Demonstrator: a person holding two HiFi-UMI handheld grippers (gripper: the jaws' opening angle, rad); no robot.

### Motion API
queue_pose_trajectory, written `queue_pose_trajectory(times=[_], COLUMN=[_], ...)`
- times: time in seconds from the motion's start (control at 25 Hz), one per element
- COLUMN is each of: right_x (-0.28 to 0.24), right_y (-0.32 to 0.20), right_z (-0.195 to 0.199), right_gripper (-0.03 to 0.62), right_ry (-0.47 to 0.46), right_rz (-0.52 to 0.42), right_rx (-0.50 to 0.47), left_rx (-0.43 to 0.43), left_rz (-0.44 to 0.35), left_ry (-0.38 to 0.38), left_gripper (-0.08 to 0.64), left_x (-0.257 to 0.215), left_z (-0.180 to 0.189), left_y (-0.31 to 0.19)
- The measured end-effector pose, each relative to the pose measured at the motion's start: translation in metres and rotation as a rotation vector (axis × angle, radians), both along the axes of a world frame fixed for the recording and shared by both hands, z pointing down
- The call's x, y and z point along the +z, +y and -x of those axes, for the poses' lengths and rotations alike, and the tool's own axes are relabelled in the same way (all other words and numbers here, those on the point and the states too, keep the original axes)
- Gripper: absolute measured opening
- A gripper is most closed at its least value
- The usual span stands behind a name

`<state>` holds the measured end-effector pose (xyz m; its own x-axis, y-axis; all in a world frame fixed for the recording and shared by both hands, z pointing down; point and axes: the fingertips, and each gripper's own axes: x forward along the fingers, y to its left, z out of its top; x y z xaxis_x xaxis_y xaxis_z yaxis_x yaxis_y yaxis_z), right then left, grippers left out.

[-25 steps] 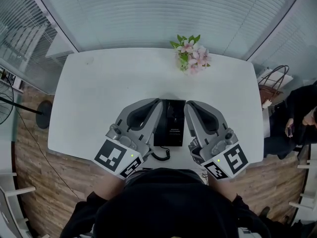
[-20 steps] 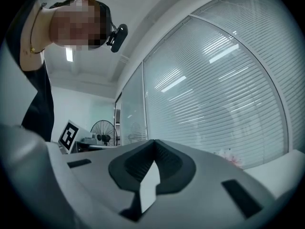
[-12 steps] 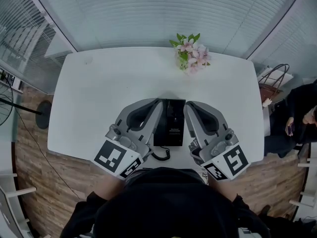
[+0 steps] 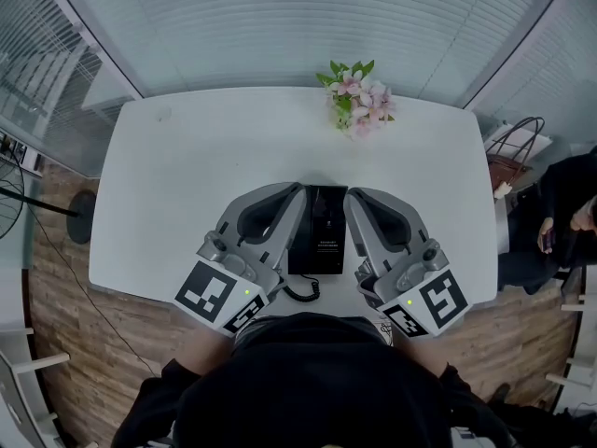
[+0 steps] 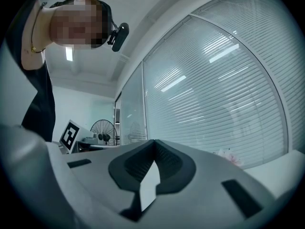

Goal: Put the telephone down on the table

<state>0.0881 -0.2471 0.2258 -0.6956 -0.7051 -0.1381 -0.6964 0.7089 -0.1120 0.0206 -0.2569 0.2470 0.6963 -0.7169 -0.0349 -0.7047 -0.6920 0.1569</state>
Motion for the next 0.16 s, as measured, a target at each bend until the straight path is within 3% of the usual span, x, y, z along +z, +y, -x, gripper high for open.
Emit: queue_pose_trajectory(times=[0.16], right_x=[-0.0004], right_y=[-0.0004], right_z=[0.0004], right_gripper=[0.005], right_ry=[0.003], right_rz=[-0.001], right_rx=[-0.002], left_rx=[0.003], left_rz=[0.002], left_ry=[0.001], left_gripper=[0.014], left_x=[-0.0008], left_z=[-0.0004], left_y=[-0.0006])
